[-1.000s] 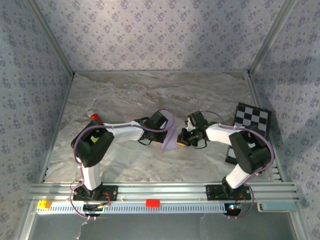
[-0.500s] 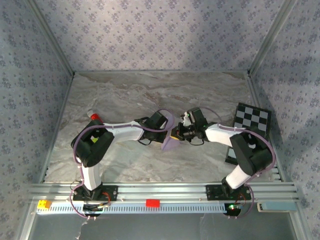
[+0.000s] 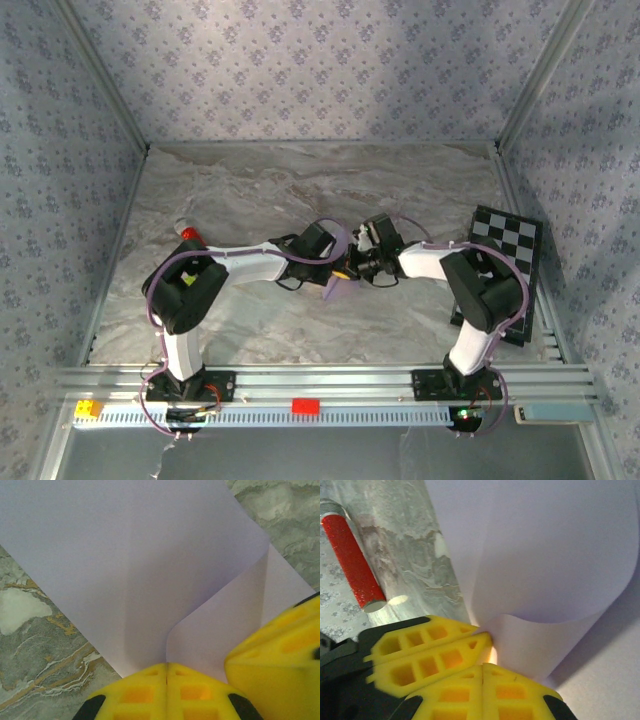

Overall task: Fold a paper plane with a square sheet of paper (pick it up from the middle)
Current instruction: Fold the triangle a second time at the center of the table.

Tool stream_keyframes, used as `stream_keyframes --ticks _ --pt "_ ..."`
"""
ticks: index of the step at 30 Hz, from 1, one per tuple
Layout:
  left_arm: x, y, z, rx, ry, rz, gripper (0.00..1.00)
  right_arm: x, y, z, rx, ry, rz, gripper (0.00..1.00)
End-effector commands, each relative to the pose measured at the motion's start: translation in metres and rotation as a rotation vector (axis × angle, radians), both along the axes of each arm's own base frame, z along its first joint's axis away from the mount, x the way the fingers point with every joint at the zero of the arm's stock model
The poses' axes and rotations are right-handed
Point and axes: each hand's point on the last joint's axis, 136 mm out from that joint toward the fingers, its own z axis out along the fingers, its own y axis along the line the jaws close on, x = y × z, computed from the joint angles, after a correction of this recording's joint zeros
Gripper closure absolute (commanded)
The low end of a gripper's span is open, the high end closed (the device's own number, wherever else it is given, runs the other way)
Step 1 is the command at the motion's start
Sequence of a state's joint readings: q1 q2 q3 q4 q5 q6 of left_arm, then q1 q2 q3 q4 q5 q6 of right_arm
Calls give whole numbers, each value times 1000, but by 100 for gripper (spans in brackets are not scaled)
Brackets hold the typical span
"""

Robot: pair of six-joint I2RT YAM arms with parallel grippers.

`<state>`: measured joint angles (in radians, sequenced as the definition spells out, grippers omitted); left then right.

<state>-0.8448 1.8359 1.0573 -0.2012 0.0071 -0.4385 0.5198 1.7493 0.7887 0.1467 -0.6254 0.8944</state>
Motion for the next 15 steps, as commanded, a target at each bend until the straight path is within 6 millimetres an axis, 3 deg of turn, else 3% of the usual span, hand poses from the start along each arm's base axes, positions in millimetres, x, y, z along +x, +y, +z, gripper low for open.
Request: stream_keyframes --ticks 1,5,8,15 --pt "-7 6 -14 26 34 -4 100 -3 -2 -12 -30 26 -2 100" --pt "-8 7 -16 28 38 -3 100 -15 -10 -33 -62 68 -8 100" --pt "-10 8 -17 33 41 -5 100 -19 -19 -37 -82 76 -25 100" --pt "-11 10 -18 34 41 -6 100 1 -8 4 -12 -2 -6 100"
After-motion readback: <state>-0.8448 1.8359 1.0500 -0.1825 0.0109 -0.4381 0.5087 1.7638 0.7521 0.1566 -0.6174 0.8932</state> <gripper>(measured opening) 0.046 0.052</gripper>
